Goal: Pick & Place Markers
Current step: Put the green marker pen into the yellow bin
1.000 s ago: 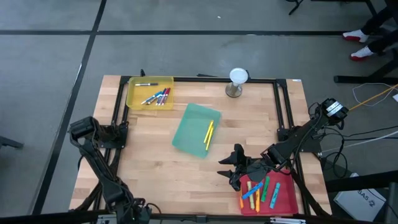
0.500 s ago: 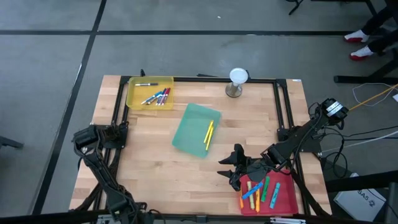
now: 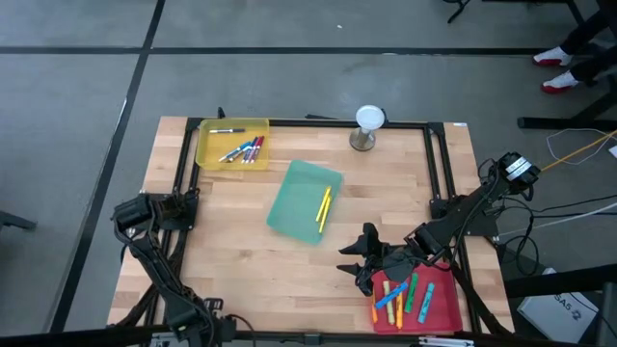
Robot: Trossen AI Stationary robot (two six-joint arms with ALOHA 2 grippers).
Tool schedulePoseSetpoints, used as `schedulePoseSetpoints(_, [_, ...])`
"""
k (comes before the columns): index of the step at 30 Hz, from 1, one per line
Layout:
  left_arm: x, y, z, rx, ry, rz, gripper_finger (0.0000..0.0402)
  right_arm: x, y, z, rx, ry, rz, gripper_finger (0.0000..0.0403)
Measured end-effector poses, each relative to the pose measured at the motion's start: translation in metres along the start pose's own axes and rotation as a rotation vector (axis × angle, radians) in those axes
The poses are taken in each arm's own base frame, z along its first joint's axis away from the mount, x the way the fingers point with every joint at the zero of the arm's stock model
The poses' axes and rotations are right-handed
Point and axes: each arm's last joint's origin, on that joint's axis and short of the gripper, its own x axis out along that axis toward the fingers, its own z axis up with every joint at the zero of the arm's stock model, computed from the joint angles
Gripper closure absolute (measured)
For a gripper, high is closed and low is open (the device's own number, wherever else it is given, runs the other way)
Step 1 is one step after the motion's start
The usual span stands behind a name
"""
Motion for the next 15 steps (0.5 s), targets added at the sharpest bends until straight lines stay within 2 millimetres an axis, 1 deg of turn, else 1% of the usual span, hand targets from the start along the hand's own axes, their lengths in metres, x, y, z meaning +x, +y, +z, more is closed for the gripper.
schedulePoseSetpoints(3, [0.0,0.006,-0.002,-0.007,0.013,0.064,0.04,0.0,0.0,0.0,0.0,0.0,0.0,0.0194])
schedulePoseSetpoints(6, [0.001,0.006,-0.003,-0.004,0.006,0.058,0.04,0.0,0.0,0.0,0.0,0.0,0.0,0.0194])
schedulePoseSetpoints(10, [0.007,0.011,-0.008,-0.035,0.024,0.056,0.04,0.0,0.0,0.0,-0.001,0.0,0.0,0.0194])
schedulePoseSetpoints(15, [0.007,0.013,-0.009,-0.037,0.029,0.063,0.04,0.0,0.0,0.0,-0.014,0.0,0.0,0.0194])
